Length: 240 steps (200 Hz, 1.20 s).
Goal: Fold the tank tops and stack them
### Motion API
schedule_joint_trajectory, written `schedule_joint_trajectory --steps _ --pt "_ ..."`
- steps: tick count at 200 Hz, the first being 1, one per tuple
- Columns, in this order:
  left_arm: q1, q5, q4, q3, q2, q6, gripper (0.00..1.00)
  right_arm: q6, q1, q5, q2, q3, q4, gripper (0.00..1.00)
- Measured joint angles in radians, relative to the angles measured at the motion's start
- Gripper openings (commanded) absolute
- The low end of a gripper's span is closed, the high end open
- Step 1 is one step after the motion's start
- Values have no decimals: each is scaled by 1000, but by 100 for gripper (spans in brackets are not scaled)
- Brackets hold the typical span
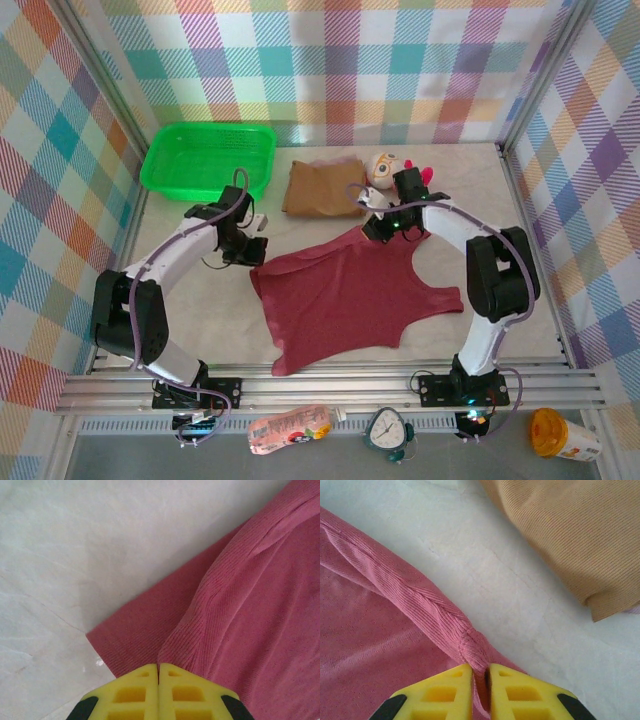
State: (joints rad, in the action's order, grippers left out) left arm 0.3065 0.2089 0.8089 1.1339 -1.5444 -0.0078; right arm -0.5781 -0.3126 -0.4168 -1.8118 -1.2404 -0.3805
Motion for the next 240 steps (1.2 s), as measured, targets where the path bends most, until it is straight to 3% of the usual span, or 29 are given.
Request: schedule_joint_trajectory --steps 135,220,240 --pt "95 7 -28 -195 26 -81 0 -32 -1 31 173 308 8 13" --pt "126 -2 -47 -221 -63 -128 0 -29 -23 115 131 327 -39 20" --pt "146 -11 -45 -225 -60 -139 14 -28 -23 118 132 301 -71 21"
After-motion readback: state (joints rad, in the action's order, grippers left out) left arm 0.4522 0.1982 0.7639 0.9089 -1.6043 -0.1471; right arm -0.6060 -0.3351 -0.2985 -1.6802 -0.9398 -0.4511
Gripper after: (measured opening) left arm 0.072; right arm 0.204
